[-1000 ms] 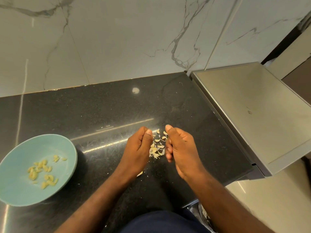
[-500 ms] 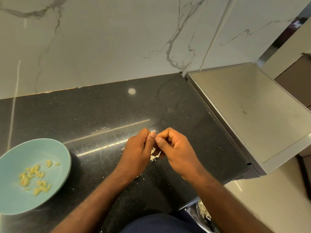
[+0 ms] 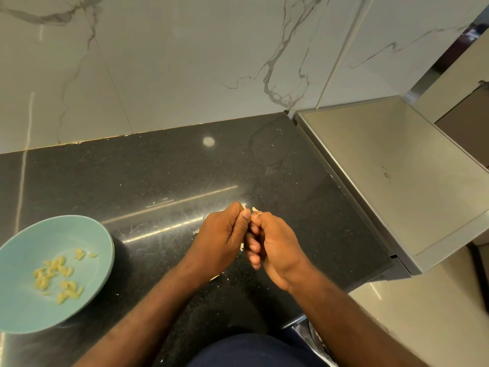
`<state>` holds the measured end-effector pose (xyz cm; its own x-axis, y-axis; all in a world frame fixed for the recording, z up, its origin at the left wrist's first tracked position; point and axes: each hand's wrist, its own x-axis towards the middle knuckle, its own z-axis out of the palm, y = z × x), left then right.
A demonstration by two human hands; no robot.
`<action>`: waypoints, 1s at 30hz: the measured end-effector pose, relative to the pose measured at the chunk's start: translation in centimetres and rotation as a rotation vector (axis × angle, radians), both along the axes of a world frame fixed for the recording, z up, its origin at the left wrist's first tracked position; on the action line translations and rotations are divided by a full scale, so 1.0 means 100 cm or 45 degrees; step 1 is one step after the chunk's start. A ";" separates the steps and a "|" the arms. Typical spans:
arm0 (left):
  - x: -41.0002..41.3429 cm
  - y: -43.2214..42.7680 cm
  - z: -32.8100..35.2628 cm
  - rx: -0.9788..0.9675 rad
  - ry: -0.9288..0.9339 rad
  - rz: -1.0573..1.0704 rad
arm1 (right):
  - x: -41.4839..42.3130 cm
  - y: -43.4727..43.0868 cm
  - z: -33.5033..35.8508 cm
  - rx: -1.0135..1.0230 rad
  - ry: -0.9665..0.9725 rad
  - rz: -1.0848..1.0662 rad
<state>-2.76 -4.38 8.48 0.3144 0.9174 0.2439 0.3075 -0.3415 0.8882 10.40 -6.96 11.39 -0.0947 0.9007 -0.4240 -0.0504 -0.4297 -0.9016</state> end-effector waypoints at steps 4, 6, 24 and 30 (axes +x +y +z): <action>-0.005 0.001 -0.008 0.047 0.054 0.009 | 0.003 0.002 0.006 -0.237 0.214 0.001; -0.005 0.000 -0.007 0.019 0.049 0.019 | 0.003 0.004 0.007 -0.239 0.211 0.058; -0.002 -0.002 0.022 -1.039 -0.762 0.095 | 0.008 0.009 -0.008 0.718 -0.430 -0.267; -0.004 -0.003 0.021 -0.828 -0.577 0.188 | 0.017 0.010 -0.007 0.389 -0.461 -0.124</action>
